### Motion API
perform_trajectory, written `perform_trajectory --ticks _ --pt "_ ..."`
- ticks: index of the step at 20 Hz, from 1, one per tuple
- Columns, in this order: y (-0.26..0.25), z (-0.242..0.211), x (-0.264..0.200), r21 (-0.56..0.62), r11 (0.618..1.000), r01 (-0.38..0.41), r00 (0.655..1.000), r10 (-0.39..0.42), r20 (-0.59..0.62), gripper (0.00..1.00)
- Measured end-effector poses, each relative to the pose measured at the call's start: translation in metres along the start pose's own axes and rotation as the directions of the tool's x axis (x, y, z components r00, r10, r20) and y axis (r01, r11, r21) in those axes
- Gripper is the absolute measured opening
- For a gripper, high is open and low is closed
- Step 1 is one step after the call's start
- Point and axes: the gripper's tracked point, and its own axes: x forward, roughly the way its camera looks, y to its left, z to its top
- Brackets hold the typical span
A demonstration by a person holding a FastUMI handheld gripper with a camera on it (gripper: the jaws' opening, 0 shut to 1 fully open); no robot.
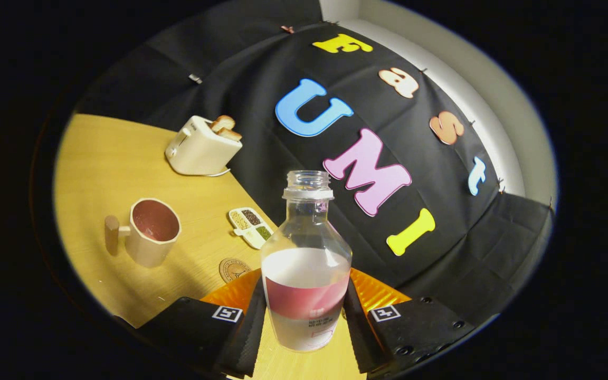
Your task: Take the bottle from table, then pour the juice into the cup, finally place the bottle on the coaster
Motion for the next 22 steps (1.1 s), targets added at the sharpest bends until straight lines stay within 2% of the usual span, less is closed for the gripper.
perform_trajectory --ticks 7,11,14,22 --pt "0.034 0.0 0.011 -0.256 0.967 -0.014 0.999 0.005 -0.036 0.72" --pt "0.052 0.003 0.019 -0.335 0.941 -0.056 0.998 0.046 -0.037 0.72" --pt "0.056 0.0 0.026 -0.379 0.923 -0.063 0.997 0.045 -0.055 0.72" --pt "0.061 0.002 0.028 -0.602 0.798 -0.032 0.999 0.015 -0.033 0.72"
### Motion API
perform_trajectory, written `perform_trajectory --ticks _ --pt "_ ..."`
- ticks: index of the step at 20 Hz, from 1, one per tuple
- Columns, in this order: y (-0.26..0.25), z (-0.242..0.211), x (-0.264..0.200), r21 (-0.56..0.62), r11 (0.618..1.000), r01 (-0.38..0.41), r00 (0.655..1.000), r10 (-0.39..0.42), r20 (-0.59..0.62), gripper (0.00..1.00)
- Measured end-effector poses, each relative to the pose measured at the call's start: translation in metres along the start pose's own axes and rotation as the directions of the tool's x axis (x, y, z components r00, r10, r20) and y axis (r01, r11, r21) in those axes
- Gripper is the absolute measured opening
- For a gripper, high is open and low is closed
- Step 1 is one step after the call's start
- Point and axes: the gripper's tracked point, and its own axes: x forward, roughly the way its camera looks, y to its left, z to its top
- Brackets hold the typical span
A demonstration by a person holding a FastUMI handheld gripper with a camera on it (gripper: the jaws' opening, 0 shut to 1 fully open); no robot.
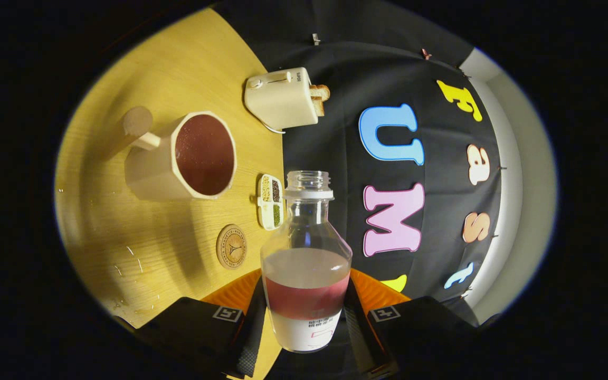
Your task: Take the bottle from table, then pour the juice into the cup, finally place the bottle on the coaster
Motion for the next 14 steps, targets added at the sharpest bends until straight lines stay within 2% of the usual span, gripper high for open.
perform_trajectory --ticks 14 --pt "0.009 0.009 0.01 -0.184 0.983 -0.003 0.999 0.01 0.038 0.72"
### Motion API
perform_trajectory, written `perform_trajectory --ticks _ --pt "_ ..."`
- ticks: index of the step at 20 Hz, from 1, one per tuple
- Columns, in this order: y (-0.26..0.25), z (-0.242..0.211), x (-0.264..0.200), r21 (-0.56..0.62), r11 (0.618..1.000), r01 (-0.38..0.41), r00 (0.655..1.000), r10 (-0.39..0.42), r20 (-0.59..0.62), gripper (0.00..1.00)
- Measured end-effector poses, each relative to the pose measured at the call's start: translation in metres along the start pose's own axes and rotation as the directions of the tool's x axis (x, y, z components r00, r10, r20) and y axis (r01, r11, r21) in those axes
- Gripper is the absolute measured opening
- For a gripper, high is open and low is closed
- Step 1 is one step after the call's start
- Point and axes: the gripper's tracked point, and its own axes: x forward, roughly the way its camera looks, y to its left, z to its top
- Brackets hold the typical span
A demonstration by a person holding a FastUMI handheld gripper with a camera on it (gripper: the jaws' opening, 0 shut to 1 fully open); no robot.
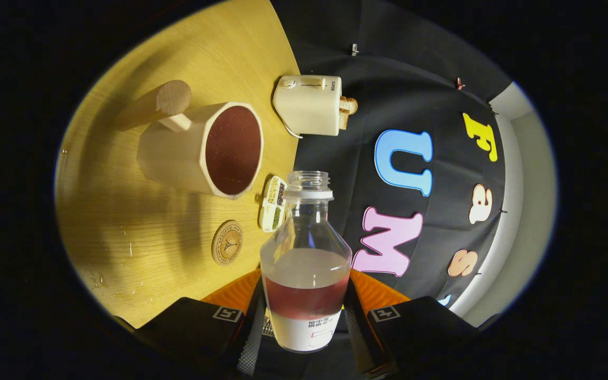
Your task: Take the bottle from table, then pour the juice into the cup, finally place the bottle on the coaster
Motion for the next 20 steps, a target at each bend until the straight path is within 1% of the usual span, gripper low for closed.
perform_trajectory --ticks 7,15,20 --pt "0.0034 -0.0019 0.0023 -0.075 0.997 -0.007 1.0 0.008 0.012 0.72" --pt "-0.0004 -0.0021 0.0047 -0.112 0.994 -0.01 1.0 0.012 0.021 0.72" --pt "-0.0062 -0.0012 0.0089 -0.142 0.99 0.005 1.0 0.0 0.031 0.72"
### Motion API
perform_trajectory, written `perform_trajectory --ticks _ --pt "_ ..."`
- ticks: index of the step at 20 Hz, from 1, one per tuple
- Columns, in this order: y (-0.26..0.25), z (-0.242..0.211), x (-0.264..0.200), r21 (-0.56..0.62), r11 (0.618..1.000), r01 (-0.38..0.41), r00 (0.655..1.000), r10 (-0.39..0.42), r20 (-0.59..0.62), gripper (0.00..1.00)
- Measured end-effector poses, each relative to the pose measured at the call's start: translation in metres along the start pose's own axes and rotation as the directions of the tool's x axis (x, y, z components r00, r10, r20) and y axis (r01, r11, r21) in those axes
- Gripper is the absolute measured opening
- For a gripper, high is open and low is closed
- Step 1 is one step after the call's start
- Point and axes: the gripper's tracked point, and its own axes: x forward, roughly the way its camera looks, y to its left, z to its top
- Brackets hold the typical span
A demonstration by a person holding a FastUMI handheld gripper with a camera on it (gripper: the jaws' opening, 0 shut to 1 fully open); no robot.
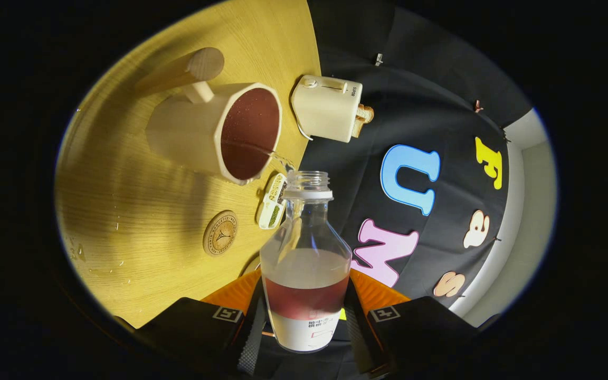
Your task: Take the bottle from table, then pour the juice into the cup, finally place the bottle on the coaster
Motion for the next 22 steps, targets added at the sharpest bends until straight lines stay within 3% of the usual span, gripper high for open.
perform_trajectory --ticks 22 --pt "-0.019 0.004 0.005 -0.148 0.987 0.06 0.996 -0.049 0.076 0.72"
